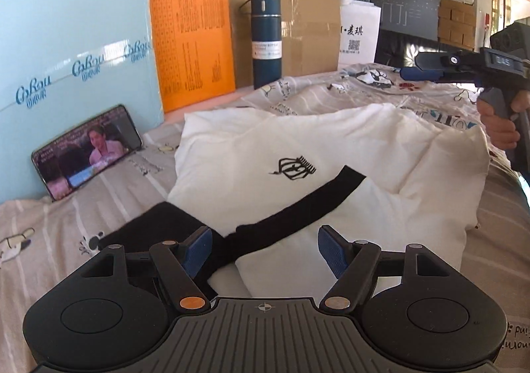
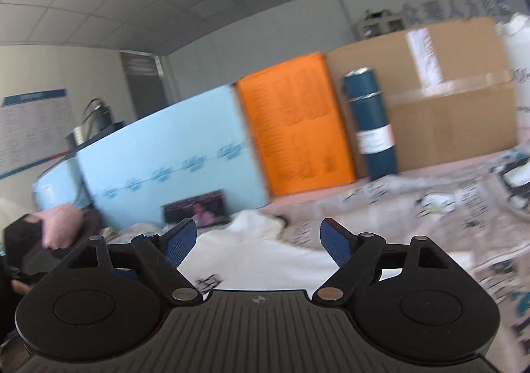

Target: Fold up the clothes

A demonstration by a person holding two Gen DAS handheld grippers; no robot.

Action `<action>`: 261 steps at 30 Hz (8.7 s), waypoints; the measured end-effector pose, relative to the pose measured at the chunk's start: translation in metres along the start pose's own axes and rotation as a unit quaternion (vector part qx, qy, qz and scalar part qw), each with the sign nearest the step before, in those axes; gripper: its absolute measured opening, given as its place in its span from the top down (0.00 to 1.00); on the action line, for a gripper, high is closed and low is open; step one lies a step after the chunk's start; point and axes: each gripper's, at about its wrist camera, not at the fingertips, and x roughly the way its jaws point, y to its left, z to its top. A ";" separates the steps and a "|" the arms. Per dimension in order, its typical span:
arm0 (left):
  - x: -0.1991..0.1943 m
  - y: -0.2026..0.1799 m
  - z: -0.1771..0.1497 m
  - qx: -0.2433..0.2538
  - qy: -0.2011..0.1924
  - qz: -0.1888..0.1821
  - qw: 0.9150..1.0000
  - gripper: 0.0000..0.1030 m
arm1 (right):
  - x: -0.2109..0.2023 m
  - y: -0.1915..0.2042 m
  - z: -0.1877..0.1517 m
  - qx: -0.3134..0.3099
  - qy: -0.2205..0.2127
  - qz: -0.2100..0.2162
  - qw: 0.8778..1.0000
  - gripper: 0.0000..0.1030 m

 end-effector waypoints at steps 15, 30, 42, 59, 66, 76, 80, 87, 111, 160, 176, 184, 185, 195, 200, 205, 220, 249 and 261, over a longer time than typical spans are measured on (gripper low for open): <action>-0.010 -0.017 -0.015 0.034 -0.047 0.012 0.998 0.94 | 0.093 0.067 -0.057 -0.001 0.182 0.030 0.983 0.77; -0.138 -0.069 -0.046 0.001 -0.239 -0.171 0.956 0.95 | -0.052 0.108 -0.055 0.001 0.025 0.162 0.986 0.88; -0.146 -0.098 -0.089 0.009 -0.121 -0.328 0.937 0.93 | -0.113 0.137 -0.121 0.022 0.116 0.187 0.975 0.82; -0.049 -0.084 -0.013 0.083 -0.081 -0.151 0.982 0.40 | -0.066 0.066 -0.058 0.145 0.003 -0.279 0.949 0.27; -0.019 -0.078 -0.032 0.077 -0.029 -0.178 0.981 0.39 | -0.019 0.048 -0.072 0.142 0.087 -0.416 0.894 0.51; -0.020 -0.072 -0.031 0.056 -0.032 -0.178 0.982 0.34 | -0.060 0.080 -0.084 0.124 0.008 -0.448 0.885 0.97; -0.019 -0.072 -0.030 0.055 -0.029 -0.176 0.982 0.34 | -0.115 0.104 -0.090 0.137 -0.063 -0.473 0.868 0.97; -0.016 -0.072 -0.031 0.051 -0.023 -0.176 0.983 0.33 | -0.178 0.113 -0.140 0.216 -0.056 -0.522 0.823 0.98; -0.050 -0.017 -0.044 -0.079 -0.073 0.001 0.994 0.24 | -0.028 -0.112 0.018 0.257 0.050 -0.270 0.927 0.46; -0.049 0.002 -0.050 -0.120 -0.040 0.093 0.988 0.23 | -0.187 0.022 -0.122 0.172 0.028 -0.311 0.934 0.83; -0.114 -0.016 -0.062 -0.067 -0.141 0.083 0.984 0.23 | -0.212 0.034 -0.150 0.209 -0.008 -0.311 0.927 0.91; -0.162 -0.070 -0.086 0.052 -0.186 -0.206 0.959 0.12 | -0.218 0.050 -0.145 0.168 -0.044 -0.314 0.933 0.50; -0.164 -0.076 -0.088 0.066 -0.175 -0.229 0.955 0.12 | -0.218 0.054 -0.143 0.157 -0.051 -0.314 0.935 0.45; -0.124 -0.141 -0.109 0.234 -0.068 -0.110 0.964 0.12 | -0.197 0.088 -0.130 0.046 -0.048 -0.206 0.976 0.19; -0.113 -0.154 -0.101 0.258 -0.095 -0.044 0.960 0.12 | -0.178 0.115 -0.141 -0.073 0.047 -0.157 0.984 0.07; -0.110 -0.163 -0.093 0.286 -0.125 -0.043 0.949 0.13 | -0.162 0.122 -0.147 -0.175 0.106 -0.215 0.955 0.07; -0.107 -0.118 -0.061 0.134 -0.133 -0.112 0.976 0.88 | -0.150 0.106 -0.164 -0.346 0.213 -0.263 0.875 0.49; -0.044 -0.042 0.016 0.191 -0.088 -0.081 0.974 0.89 | -0.101 0.056 -0.069 -0.399 0.180 -0.227 0.870 0.96; 0.009 0.052 0.015 -0.036 -0.027 -0.087 0.995 0.22 | -0.044 -0.014 -0.039 -0.300 0.193 -0.183 0.916 0.88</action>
